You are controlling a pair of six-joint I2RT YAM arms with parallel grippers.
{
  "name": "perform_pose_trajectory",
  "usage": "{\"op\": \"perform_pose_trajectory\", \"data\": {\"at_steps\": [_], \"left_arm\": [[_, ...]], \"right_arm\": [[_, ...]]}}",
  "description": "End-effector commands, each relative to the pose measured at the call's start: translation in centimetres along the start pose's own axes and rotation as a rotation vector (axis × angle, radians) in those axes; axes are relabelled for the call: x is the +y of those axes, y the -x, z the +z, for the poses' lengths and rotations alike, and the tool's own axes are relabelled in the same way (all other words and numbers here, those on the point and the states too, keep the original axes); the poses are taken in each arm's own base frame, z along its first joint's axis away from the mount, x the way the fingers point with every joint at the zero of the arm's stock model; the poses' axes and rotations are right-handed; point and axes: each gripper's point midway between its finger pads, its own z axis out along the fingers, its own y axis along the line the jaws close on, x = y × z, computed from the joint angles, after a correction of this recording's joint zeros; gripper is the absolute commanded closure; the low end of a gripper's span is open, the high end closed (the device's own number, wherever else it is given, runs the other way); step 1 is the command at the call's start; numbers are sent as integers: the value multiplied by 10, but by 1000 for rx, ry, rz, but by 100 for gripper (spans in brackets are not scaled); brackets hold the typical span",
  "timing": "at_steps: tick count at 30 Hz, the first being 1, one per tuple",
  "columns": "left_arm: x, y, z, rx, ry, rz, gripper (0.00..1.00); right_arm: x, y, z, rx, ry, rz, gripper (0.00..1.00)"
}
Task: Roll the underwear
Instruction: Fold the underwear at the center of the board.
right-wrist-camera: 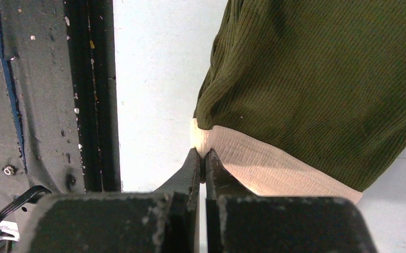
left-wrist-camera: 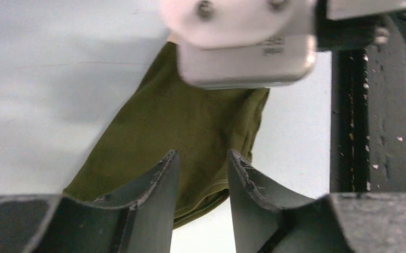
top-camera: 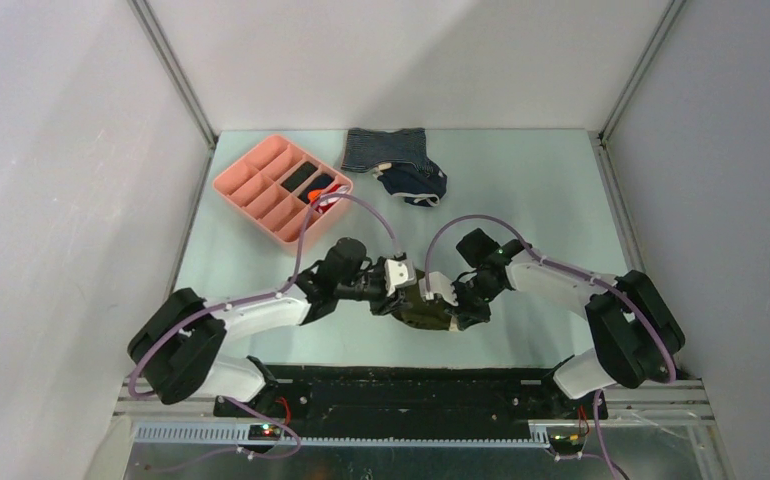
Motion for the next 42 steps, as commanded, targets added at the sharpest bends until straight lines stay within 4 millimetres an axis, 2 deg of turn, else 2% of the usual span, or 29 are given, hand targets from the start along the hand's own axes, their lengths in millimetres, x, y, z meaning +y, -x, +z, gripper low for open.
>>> {"op": "perform_pose_trajectory", "data": {"at_steps": [1, 5, 7, 13, 20, 25, 30, 32, 36, 39, 42], "left_arm": [[-27, 4, 5, -37, -145, 109, 53], [-36, -17, 7, 6, -185, 211, 51], [-36, -19, 11, 1, -181, 232, 52], [-41, -31, 25, 30, -172, 208, 58], [-50, -56, 27, 80, -162, 211, 60], [-47, -72, 28, 120, -143, 235, 56], [-40, -86, 32, 167, -106, 276, 56], [-37, -94, 34, 198, -90, 297, 61], [-34, -110, 31, 270, -80, 329, 80], [-38, -107, 25, 306, -119, 320, 97], [-40, -85, 18, 273, -149, 285, 100]], "right_arm": [[-3, 11, -2, -29, 10, 11, 100], [-4, 8, 1, -27, 17, 29, 100], [-5, 8, 2, -30, 18, 41, 100], [-4, 9, 1, -34, 18, 44, 100], [-4, 8, 0, -31, 18, 45, 100], [-4, 8, 1, -32, 18, 46, 100], [-5, 7, 1, -29, 16, 50, 100], [-4, 7, 1, -28, 20, 56, 100], [-1, 7, 1, -32, 31, 66, 100], [0, 8, -1, -42, 34, 74, 100], [2, 9, -5, -51, 34, 87, 100]]}}
